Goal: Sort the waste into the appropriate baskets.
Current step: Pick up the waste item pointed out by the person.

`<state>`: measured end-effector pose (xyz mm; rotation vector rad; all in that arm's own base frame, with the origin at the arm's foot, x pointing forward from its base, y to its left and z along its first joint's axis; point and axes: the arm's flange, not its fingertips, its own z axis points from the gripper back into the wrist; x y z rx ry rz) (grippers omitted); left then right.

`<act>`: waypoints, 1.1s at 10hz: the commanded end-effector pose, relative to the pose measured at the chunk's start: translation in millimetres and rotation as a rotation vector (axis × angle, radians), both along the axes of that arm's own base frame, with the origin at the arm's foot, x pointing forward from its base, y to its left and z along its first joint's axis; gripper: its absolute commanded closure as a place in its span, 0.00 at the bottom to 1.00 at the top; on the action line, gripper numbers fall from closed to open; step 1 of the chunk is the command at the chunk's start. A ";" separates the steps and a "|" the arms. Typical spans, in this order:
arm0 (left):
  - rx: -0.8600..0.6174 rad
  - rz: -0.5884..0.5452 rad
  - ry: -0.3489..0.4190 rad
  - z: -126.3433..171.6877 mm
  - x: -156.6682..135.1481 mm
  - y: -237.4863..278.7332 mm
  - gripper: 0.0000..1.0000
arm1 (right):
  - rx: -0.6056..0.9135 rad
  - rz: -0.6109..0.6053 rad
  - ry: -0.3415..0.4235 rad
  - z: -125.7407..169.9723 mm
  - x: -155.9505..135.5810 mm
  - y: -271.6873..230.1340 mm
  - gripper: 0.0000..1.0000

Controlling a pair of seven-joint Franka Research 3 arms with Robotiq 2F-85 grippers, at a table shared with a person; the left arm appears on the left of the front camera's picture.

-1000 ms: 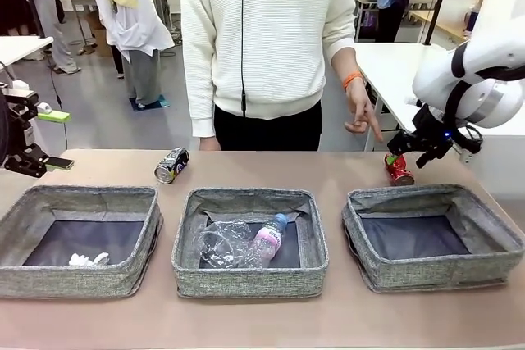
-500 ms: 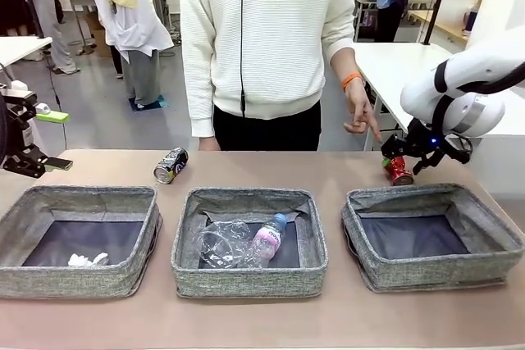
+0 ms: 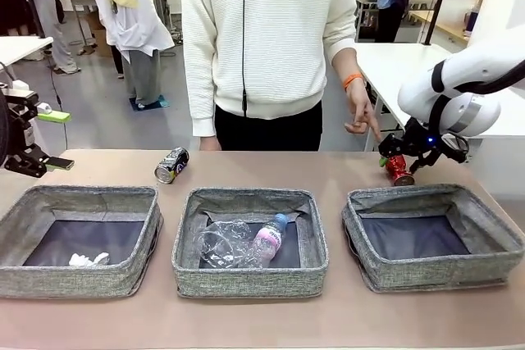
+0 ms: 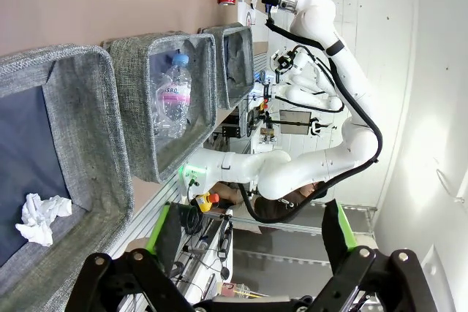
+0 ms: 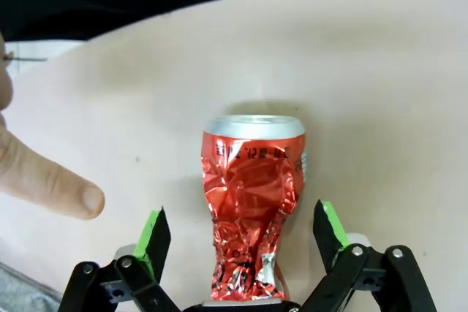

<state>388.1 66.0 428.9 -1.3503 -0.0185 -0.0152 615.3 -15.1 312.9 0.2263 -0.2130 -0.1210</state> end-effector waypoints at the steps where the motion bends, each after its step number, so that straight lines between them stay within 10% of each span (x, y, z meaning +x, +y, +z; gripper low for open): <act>1: 0.005 0.002 -0.002 2.1 0.1 -0.7 0.00 | -0.002 0.003 -0.005 -3.5 4.4 0.4 0.00; 5: 0.005 0.002 -0.002 2.1 0.1 -0.7 0.00 | -0.033 0.005 -0.010 -6.4 7.0 3.4 0.00; 9: 0.005 0.002 -0.002 2.1 0.1 -0.7 0.00 | -0.103 -0.017 -0.031 -9.3 8.2 5.0 0.70; 10: 0.005 0.002 -0.002 2.1 0.1 -0.7 0.00 | -0.105 -0.027 -0.031 -9.3 8.7 4.8 1.00; 11: 0.005 0.002 -0.002 2.1 0.1 -0.7 0.00 | -0.107 -0.029 -0.025 -9.6 9.0 4.6 1.00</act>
